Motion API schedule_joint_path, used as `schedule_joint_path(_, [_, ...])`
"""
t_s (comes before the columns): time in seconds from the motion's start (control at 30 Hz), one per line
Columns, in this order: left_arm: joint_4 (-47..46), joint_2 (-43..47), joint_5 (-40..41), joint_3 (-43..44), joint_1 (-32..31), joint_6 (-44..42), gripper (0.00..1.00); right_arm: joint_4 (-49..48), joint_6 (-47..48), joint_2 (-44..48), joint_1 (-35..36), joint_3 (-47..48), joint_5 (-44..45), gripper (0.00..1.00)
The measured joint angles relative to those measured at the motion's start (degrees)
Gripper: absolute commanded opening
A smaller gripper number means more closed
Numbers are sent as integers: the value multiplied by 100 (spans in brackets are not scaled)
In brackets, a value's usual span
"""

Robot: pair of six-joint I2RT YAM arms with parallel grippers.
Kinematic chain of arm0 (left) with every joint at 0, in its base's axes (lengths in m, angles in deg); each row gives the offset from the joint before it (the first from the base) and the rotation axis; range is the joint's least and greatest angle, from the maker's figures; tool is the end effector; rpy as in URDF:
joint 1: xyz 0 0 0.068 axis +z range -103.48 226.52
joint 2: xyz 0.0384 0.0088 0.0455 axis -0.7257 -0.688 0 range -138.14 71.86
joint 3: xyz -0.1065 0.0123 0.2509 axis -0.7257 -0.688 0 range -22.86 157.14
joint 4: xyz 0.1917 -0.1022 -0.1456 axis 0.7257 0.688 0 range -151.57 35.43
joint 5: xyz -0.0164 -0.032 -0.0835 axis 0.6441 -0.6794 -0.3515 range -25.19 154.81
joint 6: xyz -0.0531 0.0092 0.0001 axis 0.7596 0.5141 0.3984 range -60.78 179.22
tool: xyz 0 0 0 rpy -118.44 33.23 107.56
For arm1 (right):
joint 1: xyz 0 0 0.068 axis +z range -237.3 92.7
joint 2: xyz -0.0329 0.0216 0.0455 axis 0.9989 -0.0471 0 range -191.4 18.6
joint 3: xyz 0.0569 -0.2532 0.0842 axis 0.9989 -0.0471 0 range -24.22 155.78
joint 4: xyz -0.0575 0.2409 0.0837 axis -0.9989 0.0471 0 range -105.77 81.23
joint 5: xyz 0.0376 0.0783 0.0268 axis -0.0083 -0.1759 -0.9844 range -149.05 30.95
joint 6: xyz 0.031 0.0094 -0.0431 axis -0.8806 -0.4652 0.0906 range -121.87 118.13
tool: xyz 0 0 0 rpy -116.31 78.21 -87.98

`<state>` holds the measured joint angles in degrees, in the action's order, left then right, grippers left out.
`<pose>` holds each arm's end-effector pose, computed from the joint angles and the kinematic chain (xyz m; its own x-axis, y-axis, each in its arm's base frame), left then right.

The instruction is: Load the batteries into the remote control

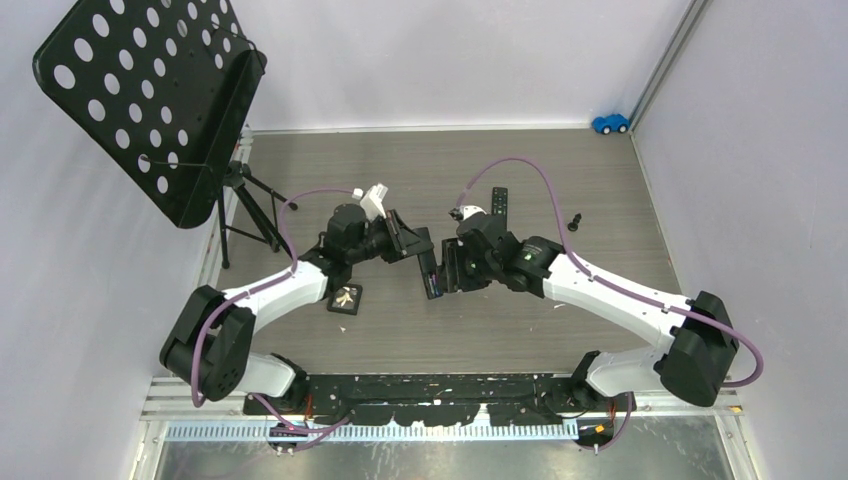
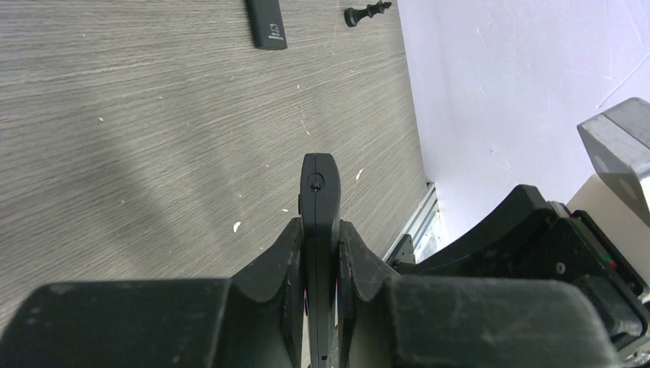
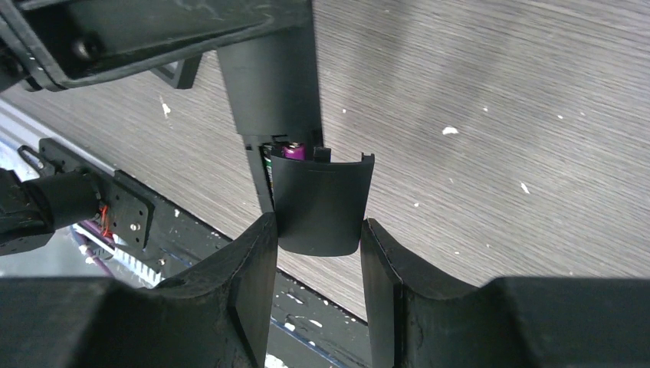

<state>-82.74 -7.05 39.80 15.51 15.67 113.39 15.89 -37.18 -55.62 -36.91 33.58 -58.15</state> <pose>0.2452 -0.1641 0.2237 -0.8212 -0.3652 -0.4385 0.2416 0.4735 -0.8470 0.1747 0.2102 0.2743 -0.8284 -0.0946 -0.5521 -0.3490 0.8581 0.3765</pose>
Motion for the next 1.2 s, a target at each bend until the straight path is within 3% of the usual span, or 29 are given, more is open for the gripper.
schedule_joint_path(1.2, [658, -20, -229, 269, 31, 570, 0, 313, 496, -872, 131, 575, -721, 44])
